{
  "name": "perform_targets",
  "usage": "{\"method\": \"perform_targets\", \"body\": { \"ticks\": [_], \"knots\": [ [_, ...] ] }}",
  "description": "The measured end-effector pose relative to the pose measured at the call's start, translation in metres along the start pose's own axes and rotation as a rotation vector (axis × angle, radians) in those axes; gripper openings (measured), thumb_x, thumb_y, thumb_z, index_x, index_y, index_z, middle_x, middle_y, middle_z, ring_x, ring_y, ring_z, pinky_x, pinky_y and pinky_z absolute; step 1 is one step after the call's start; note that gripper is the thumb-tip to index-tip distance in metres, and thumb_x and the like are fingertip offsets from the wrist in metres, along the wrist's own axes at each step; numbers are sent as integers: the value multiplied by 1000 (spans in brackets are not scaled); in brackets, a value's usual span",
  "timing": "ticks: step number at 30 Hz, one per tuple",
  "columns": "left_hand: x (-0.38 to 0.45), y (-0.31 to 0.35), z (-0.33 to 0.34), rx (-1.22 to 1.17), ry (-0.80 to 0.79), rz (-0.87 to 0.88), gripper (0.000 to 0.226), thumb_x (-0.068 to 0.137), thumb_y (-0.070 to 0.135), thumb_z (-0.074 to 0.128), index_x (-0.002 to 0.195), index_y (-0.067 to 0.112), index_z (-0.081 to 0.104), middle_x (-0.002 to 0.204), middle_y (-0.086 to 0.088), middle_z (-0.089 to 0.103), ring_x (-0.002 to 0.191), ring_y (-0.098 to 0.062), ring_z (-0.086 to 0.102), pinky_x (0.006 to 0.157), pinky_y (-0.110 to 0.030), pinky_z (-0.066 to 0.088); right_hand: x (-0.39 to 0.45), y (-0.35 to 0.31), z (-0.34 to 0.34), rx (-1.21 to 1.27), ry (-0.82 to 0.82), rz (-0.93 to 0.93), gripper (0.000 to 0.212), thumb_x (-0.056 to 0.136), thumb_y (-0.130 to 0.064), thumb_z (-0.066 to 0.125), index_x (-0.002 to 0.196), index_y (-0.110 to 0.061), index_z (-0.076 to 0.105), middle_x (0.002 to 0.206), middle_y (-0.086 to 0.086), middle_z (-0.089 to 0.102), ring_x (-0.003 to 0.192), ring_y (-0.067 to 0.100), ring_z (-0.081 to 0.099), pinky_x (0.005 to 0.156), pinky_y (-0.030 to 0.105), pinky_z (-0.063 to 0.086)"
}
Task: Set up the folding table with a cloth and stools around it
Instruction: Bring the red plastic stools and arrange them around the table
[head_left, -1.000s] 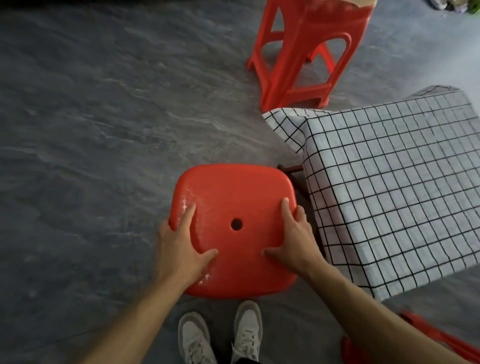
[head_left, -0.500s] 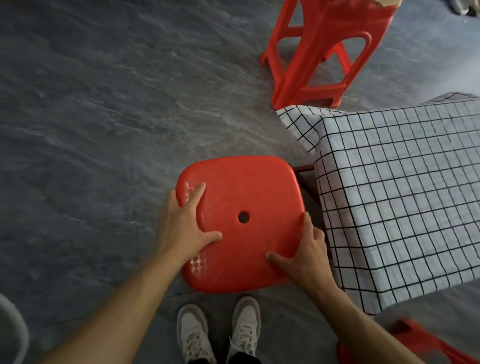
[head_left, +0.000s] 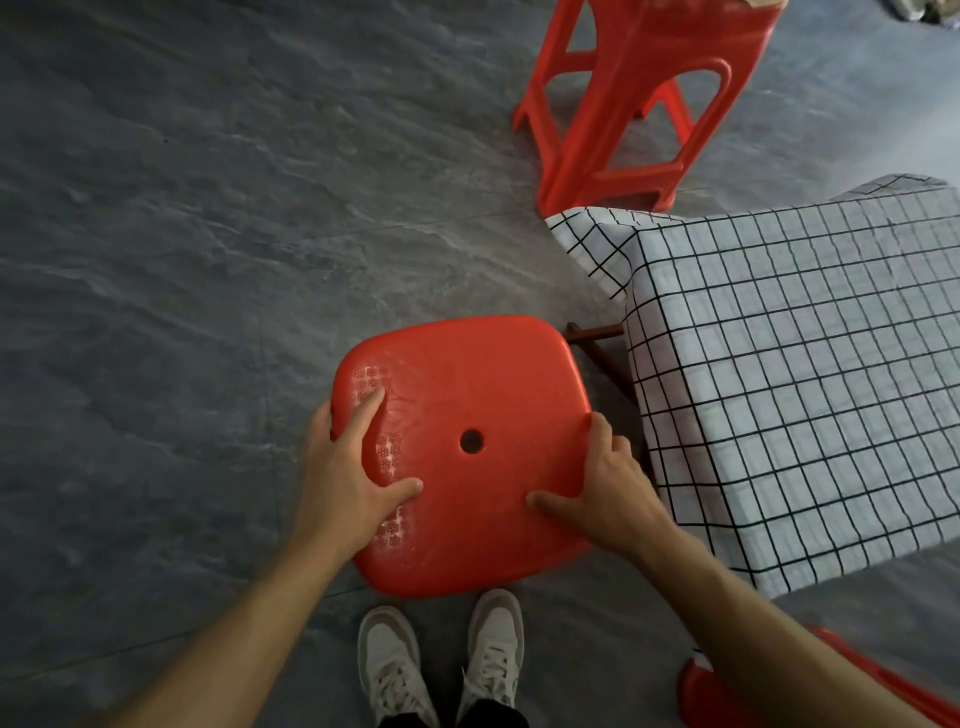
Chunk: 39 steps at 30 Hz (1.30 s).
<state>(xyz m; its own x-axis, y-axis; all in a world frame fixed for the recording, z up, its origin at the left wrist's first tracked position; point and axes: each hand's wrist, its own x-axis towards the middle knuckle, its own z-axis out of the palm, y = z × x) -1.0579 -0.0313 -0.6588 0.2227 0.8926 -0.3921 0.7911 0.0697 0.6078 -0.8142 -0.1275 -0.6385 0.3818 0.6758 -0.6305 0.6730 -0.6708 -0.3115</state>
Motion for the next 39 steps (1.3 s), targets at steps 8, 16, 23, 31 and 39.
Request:
{"method": "perform_targets", "body": {
  "ticks": [8, 16, 23, 31, 39],
  "knots": [
    [-18, -8, 5, 49, 21, -73, 105, 66, 45, 84, 149, 46, 19, 143, -12, 28, 130, -28, 40, 105, -44, 42, 16, -22, 2, 25, 51, -66, 131, 63, -42, 87, 152, -35, -9, 148, 17, 19, 131, 40, 32, 107, 52, 34],
    [-19, -38, -19, 14, 27, -112, 105, 66, 38, 87, 148, 45, 23, 143, -12, 31, 131, -27, 39, 110, -44, 37, 7, -49, 24, 30, 56, -90, 130, 64, -46, 85, 151, -37, -10, 147, 14, 19, 130, 36, 31, 107, 50, 35],
    [-24, -70, -47, 35, 55, -135, 105, 66, 37, 87, 149, 42, 24, 145, -14, 32, 134, -27, 35, 112, -46, 34, 4, -84, 49, 6, 52, -135, 131, 63, -50, 85, 152, -36, -10, 145, 15, 20, 129, 37, 31, 107, 51, 36],
    [-26, -95, -67, 45, 73, -135, 110, 61, 40, 88, 150, 39, 24, 139, -12, 39, 128, -25, 41, 108, -43, 38, -4, -105, 68, 15, 55, -133, 132, 62, -52, 84, 149, -39, -13, 147, 13, 18, 130, 38, 30, 106, 56, 37],
    [-46, -98, -57, 28, 100, -227, 123, 55, 46, 89, 151, 41, 12, 128, -15, 45, 121, -29, 44, 103, -44, 42, 0, -119, 67, -1, 23, -151, 133, 62, -42, 88, 152, -36, -9, 148, 14, 17, 132, 39, 29, 108, 52, 35]
  ]
}}
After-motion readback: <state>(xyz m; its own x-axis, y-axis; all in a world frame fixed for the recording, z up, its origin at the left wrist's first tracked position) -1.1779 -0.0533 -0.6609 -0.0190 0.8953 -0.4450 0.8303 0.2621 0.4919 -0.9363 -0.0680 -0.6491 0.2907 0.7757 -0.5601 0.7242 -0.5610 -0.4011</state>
